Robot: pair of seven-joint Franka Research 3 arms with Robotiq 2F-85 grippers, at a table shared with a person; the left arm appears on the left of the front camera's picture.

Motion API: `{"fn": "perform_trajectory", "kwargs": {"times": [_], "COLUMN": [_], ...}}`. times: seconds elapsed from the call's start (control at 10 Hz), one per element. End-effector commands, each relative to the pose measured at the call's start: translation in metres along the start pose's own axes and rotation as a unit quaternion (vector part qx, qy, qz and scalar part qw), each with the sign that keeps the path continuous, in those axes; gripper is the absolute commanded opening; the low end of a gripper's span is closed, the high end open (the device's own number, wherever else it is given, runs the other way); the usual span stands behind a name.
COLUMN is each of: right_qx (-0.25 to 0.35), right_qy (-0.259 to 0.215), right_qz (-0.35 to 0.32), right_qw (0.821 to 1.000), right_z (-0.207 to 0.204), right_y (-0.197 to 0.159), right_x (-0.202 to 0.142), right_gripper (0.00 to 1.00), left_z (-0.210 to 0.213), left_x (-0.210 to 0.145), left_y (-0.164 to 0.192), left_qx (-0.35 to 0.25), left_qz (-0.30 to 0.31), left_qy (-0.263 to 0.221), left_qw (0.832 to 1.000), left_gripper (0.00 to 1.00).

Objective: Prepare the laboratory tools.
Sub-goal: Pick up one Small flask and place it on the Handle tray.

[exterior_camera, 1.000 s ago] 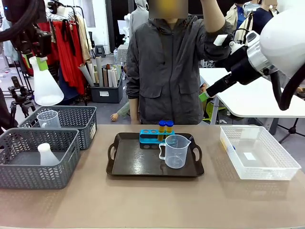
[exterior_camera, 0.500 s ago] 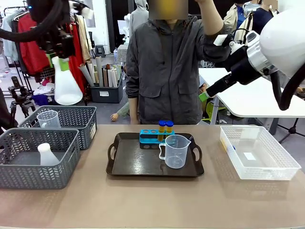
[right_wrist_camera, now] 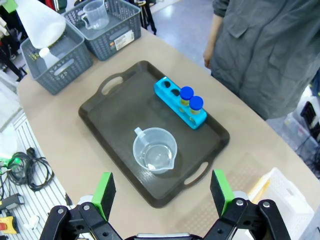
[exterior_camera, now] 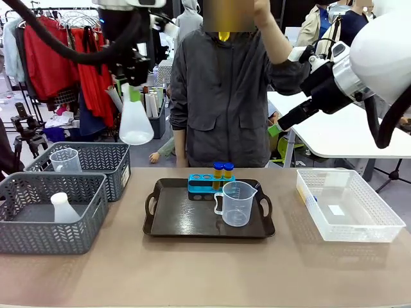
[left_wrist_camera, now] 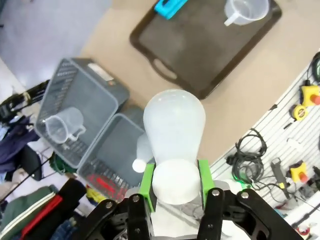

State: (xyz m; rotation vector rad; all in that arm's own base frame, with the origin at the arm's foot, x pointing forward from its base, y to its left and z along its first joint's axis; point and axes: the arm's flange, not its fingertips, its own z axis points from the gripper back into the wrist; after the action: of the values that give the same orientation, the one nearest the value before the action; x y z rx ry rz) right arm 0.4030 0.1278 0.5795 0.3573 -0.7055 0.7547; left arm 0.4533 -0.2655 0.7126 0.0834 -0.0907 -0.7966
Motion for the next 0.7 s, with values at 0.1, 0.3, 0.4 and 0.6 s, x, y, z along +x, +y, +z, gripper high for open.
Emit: {"fn": "perform_trajectory", "kwargs": {"times": [0.1,0.3,0.4,0.6], "right_qx": [0.004,0.004,0.004,0.004], "right_qy": [-0.003,-0.003,-0.003,-0.003], "right_qz": [-0.003,-0.003,-0.003,-0.003], "right_qw": [1.0,1.0,1.0,1.0], "right_z": [0.0,0.0,0.0,0.0], "right_y": [0.0,0.0,0.0,0.0], "right_x": [0.001,0.001,0.001,0.001], "right_gripper": [1.0,1.0,1.0,1.0], "left_z": [-0.011,-0.023,-0.026,-0.028], "left_x": [0.03,0.044,0.047,0.05], "left_y": [-0.016,-0.03,-0.035,-0.035], "left_qx": [-0.001,-0.006,-0.013,-0.013], "left_qz": [-0.045,-0.065,-0.072,-0.074], "left_qy": [0.019,0.026,0.029,0.03], "left_qw": [0.999,0.998,0.997,0.997], "left_gripper": [0.0,0.0,0.0,0.0]}}
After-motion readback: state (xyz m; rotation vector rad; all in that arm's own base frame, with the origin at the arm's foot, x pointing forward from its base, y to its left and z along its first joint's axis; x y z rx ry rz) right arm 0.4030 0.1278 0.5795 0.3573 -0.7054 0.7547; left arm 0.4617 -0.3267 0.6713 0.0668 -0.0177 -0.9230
